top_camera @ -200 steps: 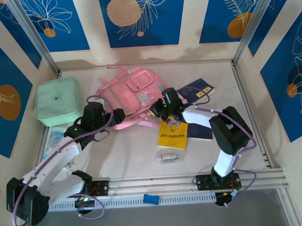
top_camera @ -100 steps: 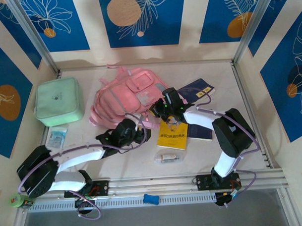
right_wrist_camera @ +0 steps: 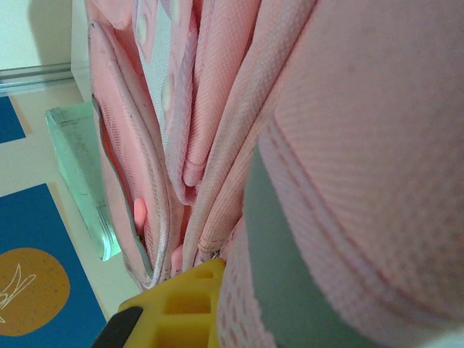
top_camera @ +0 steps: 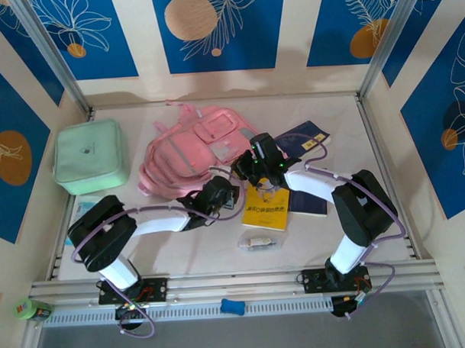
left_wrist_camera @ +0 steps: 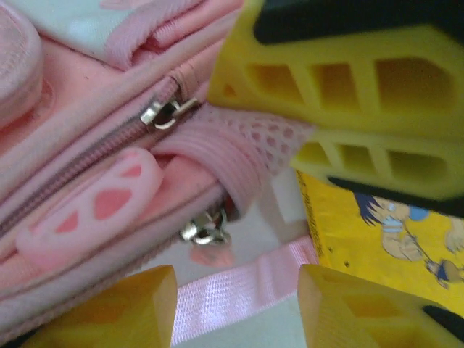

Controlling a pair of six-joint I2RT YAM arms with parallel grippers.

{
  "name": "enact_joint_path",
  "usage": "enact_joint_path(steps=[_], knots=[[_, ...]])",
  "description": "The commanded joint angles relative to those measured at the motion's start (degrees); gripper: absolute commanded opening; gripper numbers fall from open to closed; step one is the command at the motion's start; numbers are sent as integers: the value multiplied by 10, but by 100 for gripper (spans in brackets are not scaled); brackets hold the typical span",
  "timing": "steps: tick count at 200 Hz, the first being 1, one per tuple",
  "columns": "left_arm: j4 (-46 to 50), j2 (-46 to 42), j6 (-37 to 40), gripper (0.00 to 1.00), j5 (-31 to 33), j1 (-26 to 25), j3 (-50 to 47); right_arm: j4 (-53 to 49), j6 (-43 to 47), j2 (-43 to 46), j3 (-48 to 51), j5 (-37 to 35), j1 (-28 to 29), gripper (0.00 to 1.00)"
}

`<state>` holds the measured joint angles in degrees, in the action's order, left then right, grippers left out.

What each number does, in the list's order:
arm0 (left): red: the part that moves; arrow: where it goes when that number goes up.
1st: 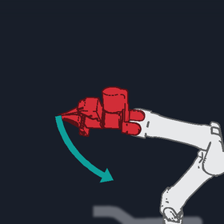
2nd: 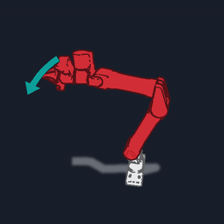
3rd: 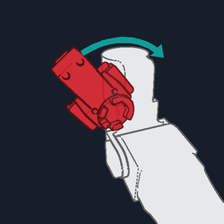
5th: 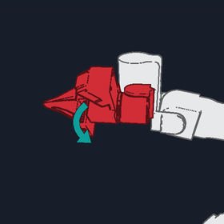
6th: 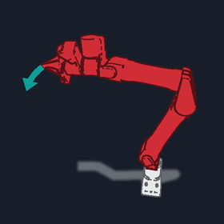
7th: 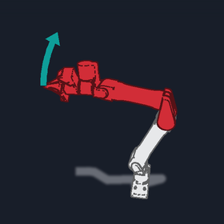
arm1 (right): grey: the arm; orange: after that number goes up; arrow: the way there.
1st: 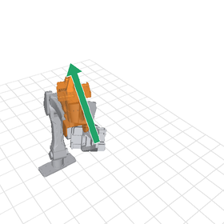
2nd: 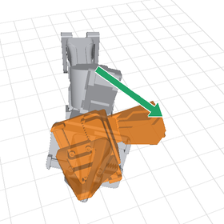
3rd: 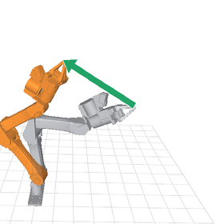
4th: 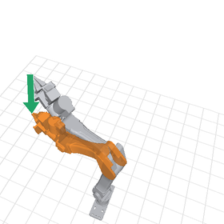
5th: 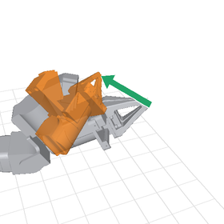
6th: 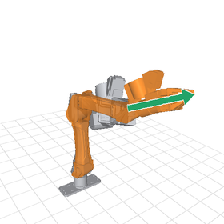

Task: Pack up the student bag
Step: Unzip the student bag at the top-center of the table.

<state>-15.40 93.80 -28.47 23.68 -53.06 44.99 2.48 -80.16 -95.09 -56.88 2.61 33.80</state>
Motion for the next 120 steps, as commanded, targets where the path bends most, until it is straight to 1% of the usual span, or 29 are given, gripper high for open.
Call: enact_joint_path(steps=[1, 17, 40, 51, 74, 98, 120], knots=[[-14, 22, -11, 42, 60, -1, 38, 25, -15, 34, -7, 27, 12, 0], [-15, 39, -12, 37, 67, 1, 51, 25, -14, 38, -1, 24, 13, 0], [-14, 48, -16, 18, 70, 2, 58, 29, -16, 41, 6, 22, 11, 0], [-17, 46, -23, 12, 74, 5, 53, 28, -13, 40, 5, 26, 10, 0], [-26, 34, -13, 0, 56, 8, 42, 25, -8, 41, 4, 22, 7, 0], [-26, 6, -8, 0, 37, 10, 26, 23, 4, 41, -3, 26, -1, 0], [3, -27, -16, 0, 28, 16, 6, 14, 18, 39, -13, 34, -13, 0]])
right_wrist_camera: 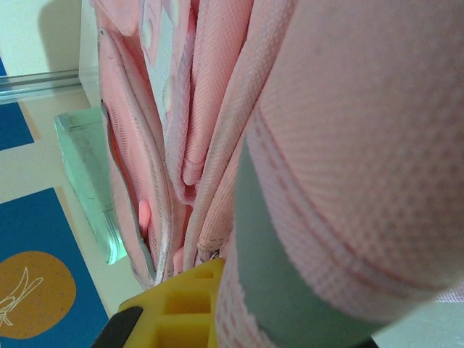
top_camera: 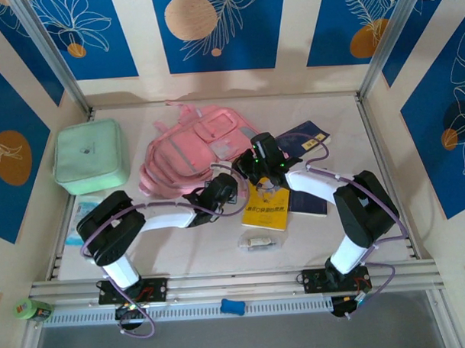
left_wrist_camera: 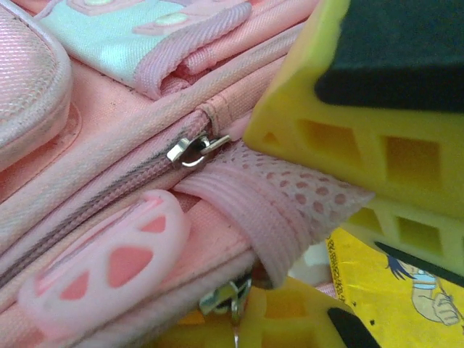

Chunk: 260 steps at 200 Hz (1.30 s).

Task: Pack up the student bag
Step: Unzip the student bag at the top-center of the table.

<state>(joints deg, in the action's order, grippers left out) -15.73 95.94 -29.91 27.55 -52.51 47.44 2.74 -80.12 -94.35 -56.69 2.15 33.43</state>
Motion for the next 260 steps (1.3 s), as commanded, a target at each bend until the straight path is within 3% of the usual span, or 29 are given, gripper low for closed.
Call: enact_joint_path(steps=[1, 35, 85, 148, 188, 205, 230, 260], knots=[[8, -51, -3, 0, -12, 11, -20, 8, 19, 32, -16, 40, -10, 0], [20, -108, -9, 0, -56, 23, -76, 3, 34, 32, -26, 68, -34, 0], [77, -172, -16, 0, -67, 32, -119, -22, 66, 2, -68, 98, -57, 0], [155, -255, -19, 0, -106, 37, -133, -68, 138, -72, -152, 140, -100, 0], [155, -275, -25, 0, -128, 37, -124, -120, 188, -128, -217, 164, -115, 0], [151, -261, -23, 0, -134, 37, -110, -120, 208, -120, -211, 182, -117, 14], [164, -242, -20, 0, -123, 37, -90, -111, 228, -88, -175, 237, -135, 45], [138, -243, -20, 0, -127, 37, -95, -145, 252, -38, -122, 276, -134, 63]])
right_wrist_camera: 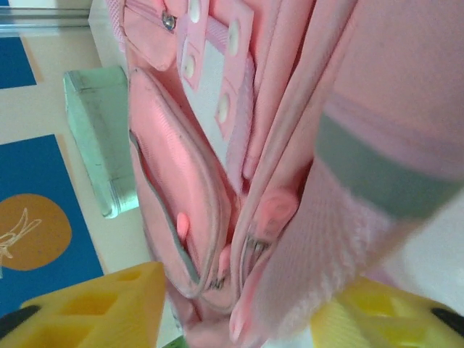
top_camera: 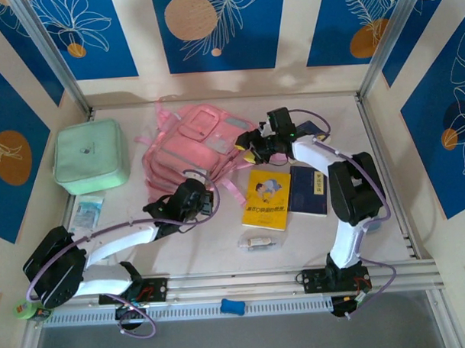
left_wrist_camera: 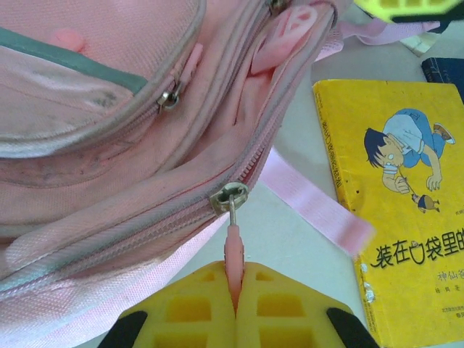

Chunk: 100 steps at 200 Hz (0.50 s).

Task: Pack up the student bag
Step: Unzip the student bag at the top-center of the table.

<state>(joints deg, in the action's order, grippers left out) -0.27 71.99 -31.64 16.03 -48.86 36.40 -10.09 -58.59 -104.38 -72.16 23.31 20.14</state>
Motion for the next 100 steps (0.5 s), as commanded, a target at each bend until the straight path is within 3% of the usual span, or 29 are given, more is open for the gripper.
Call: enact_joint_path(steps=[1, 45, 100], knots=[[-18, -3, -3, 0, -12, 1, 15, -17, 36, 62, 32, 64, -1, 63], [-23, 3, 2, 0, -10, 1, 12, 51, -42, 117, 138, 59, 53, 72], [-38, -17, 7, 0, -4, 2, -5, 153, -155, 71, 159, -23, 114, 68]])
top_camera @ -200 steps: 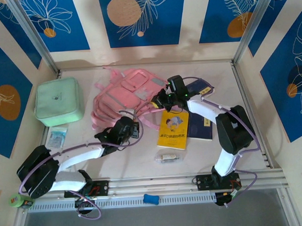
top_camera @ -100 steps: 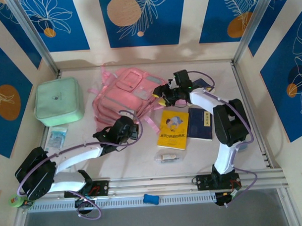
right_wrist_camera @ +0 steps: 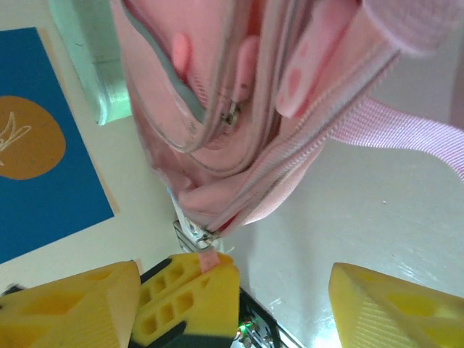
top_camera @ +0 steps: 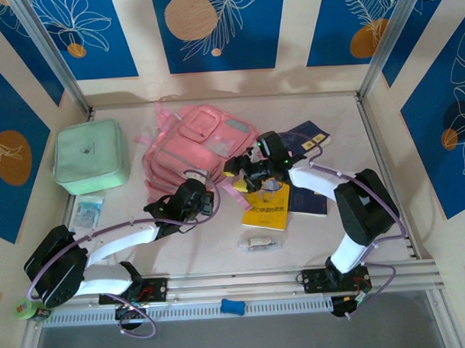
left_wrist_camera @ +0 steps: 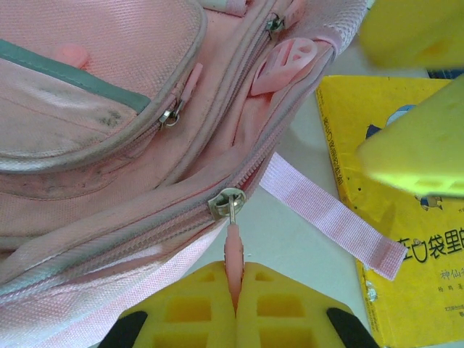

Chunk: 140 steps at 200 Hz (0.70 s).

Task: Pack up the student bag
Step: Unzip the student bag at the top-center of the table.

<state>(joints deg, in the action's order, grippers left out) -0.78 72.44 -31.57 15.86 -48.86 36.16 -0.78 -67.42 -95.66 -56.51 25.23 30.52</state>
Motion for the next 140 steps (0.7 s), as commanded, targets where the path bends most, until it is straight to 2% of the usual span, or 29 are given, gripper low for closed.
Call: enact_joint_path(steps=[1, 25, 52, 69, 86, 101, 125, 140], knots=[[-33, -22, 6, 0, -3, 1, -3, 60, -67, -17, 1, -43, 11, 67], [-43, -20, 8, 0, -7, 2, -5, 19, -57, -49, -43, -94, 30, 62], [-45, -11, 9, 0, -16, 2, 0, 37, -70, -90, -59, -114, 30, 53], [-39, -8, 13, 0, -21, 2, 4, 40, -61, -117, -85, -100, 26, 39], [-24, -11, 16, 0, -18, 3, 5, -3, -28, -127, -117, -108, 22, 22], [2, -19, 17, 0, -16, 4, 4, -35, 1, -124, -129, -117, 13, 13], [58, -41, 13, 0, 2, 5, -10, -67, 52, -124, -146, -115, -13, 4], [98, -57, 8, 0, 18, 7, -22, -127, 97, -138, -185, -106, -36, 0]])
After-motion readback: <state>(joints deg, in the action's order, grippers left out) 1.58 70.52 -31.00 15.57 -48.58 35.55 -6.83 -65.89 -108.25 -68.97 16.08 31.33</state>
